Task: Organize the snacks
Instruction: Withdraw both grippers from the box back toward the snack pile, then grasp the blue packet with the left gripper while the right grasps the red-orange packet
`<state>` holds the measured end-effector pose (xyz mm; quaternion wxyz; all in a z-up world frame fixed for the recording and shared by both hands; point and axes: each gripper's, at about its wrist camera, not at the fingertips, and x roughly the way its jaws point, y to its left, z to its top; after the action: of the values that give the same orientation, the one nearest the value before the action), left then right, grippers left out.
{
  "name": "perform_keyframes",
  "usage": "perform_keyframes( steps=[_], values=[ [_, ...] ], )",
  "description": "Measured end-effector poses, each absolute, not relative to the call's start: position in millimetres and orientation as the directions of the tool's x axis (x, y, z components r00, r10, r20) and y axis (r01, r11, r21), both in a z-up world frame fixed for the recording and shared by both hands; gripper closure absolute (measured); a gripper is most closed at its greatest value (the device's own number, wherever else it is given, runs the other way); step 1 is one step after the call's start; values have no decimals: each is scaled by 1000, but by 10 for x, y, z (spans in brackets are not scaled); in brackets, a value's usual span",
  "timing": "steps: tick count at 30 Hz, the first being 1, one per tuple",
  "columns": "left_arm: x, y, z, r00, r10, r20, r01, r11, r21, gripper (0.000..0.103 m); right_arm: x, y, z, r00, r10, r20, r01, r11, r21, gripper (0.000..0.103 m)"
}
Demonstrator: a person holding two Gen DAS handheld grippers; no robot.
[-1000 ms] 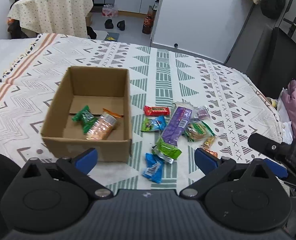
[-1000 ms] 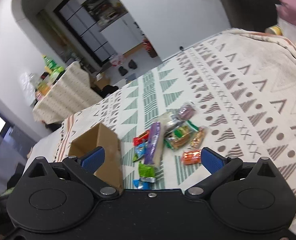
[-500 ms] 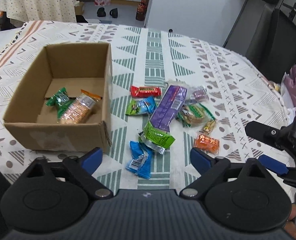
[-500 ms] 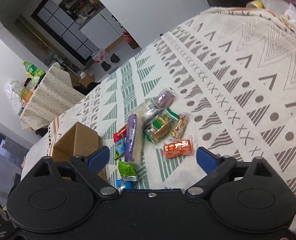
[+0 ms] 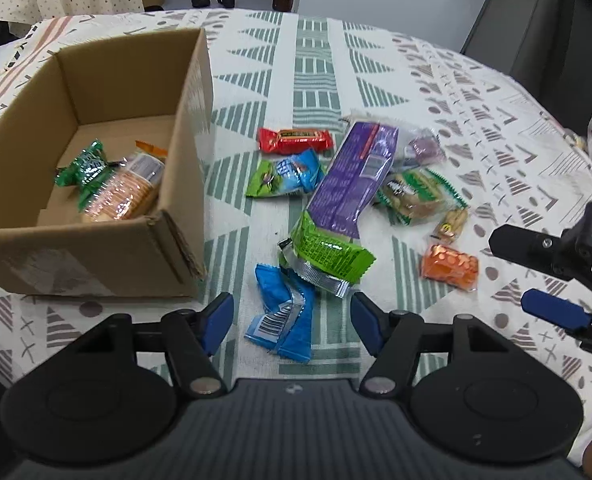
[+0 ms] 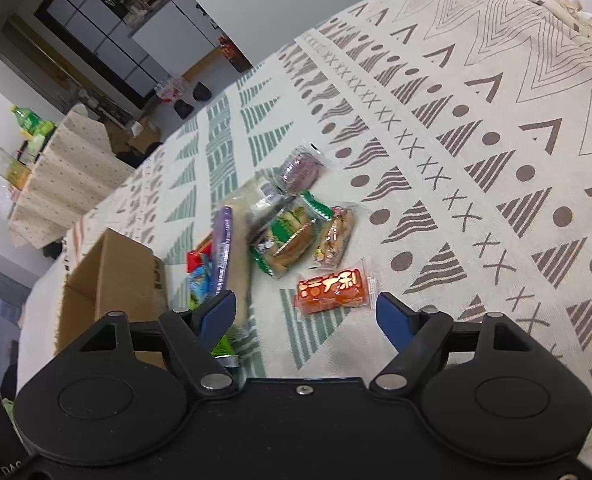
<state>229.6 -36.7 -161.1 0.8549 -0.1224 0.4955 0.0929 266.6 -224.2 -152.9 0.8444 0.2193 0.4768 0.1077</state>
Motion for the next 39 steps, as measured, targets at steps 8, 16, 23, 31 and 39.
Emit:
perform_keyframes(
  steps=[8, 16, 23, 31, 39],
  values=[
    [2393, -287, -1854, 444, 46, -895, -316, 942, -108, 60, 2846, -2086, -1731, 481, 350, -804, 17, 913, 408, 26],
    [2472, -286, -1892, 444, 35, -895, -318, 940, -122, 72, 2963, -1961, -1888, 459, 299, -837, 4, 941, 338, 27],
    [2487, -246, -1887, 445, 15, -896, -323, 935, -145, 74, 2987, -1831, -1937, 487, 244, -839, -48, 966, 253, 34],
    [2363, -254, -1763, 464, -4, -886, -313, 935, -168, 74, 2925, -1786, -1889, 509, 227, -830, -90, 973, 211, 56],
    [2229, -251, -1550, 501, -2, -865, -303, 936, -178, 75, 2807, -1834, -1671, 552, 259, -793, -98, 964, 247, 57]
  ],
)
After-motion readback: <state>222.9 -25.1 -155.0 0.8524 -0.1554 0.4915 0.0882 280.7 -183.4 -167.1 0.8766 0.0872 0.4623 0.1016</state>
